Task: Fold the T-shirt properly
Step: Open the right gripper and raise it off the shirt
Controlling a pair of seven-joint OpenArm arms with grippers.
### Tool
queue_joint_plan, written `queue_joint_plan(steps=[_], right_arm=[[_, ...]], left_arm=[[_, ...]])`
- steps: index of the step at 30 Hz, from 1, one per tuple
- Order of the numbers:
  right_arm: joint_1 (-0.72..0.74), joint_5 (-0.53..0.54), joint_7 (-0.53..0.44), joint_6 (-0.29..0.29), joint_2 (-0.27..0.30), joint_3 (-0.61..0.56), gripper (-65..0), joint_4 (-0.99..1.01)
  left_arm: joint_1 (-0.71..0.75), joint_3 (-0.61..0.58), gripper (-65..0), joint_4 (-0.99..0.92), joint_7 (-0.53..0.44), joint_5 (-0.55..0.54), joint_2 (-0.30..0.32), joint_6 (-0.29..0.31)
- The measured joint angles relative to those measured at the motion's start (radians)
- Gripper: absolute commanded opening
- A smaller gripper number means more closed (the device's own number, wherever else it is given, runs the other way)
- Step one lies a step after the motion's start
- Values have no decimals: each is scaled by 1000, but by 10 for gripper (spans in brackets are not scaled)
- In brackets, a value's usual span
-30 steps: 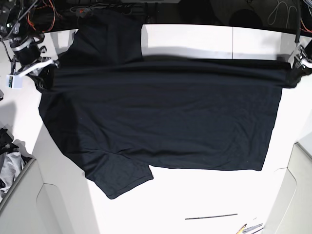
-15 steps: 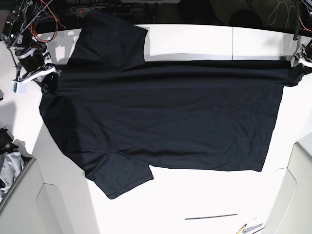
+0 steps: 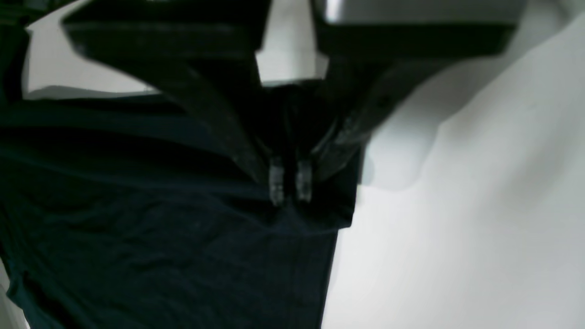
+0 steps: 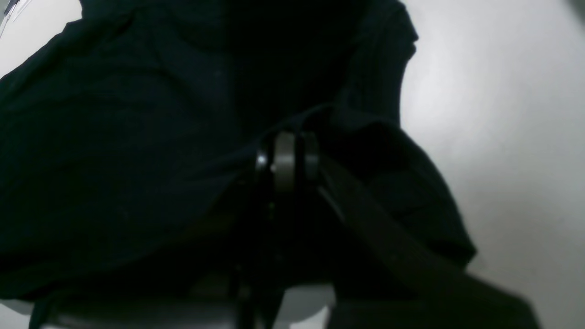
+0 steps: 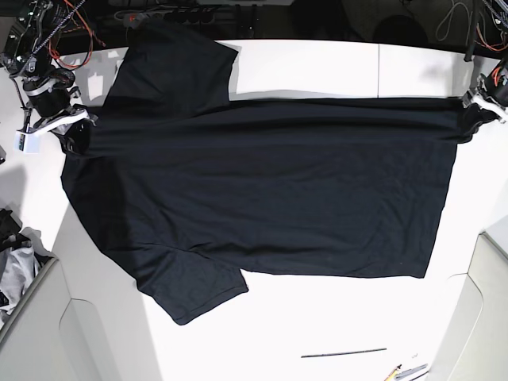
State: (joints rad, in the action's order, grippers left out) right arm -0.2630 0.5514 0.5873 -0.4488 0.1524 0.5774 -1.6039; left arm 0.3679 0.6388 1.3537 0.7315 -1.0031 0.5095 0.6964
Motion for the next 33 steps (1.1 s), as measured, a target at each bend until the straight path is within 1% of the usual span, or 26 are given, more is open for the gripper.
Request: queue_joint_plan(steps=[5, 7, 8, 9, 10, 11, 12, 14, 15, 18, 19, 20, 26, 33], right_arm=[[0, 0, 0, 0, 0, 0, -650, 0], [0, 0, 0, 0, 0, 0, -650, 0], [0, 0, 5, 0, 0, 0, -602, 0], [0, -3, 13, 0, 0, 0, -517, 0], [0, -8, 16, 2, 0, 0, -440, 0], [0, -8, 19, 4, 0, 1, -387, 0], [0, -9, 19, 4, 0, 2, -359, 0], [0, -9, 19, 4, 0, 3, -356, 0], [0, -9, 19, 4, 0, 3, -356, 0], [0, -9, 19, 4, 0, 5, -356, 0], [0, -9, 19, 4, 0, 7, -356, -2], [0, -10, 20, 4, 0, 9, -356, -10], [-3, -10, 28, 4, 0, 35, -357, -102], [-3, -6, 121, 4, 3, 72, -357, -234]], left_arm=[[0, 0, -650, 0, 0, 1, 0, 0], [0, 0, -645, 0, 1, 21, 0, 0], [0, 0, -601, 0, 1, 26, 0, 0], [0, 0, -561, 0, 0, 26, 0, 0], [0, 0, -538, 0, 0, 26, 1, 0], [0, 0, -534, 0, -4, 26, 1, 0], [0, 0, -534, 0, -19, 25, 0, 0], [0, 0, -525, 0, -40, 23, 1, 0], [0, 0, -505, 0, -41, 19, 1, -1], [0, 0, -416, 0, -40, 18, 1, -1], [0, 0, -394, 0, -35, 18, 1, -4], [0, 0, -386, 0, -26, 18, 3, -3], [0, 6, -383, 0, -21, 18, 3, -3], [-1, 138, -383, 0, -21, 18, 3, -4]])
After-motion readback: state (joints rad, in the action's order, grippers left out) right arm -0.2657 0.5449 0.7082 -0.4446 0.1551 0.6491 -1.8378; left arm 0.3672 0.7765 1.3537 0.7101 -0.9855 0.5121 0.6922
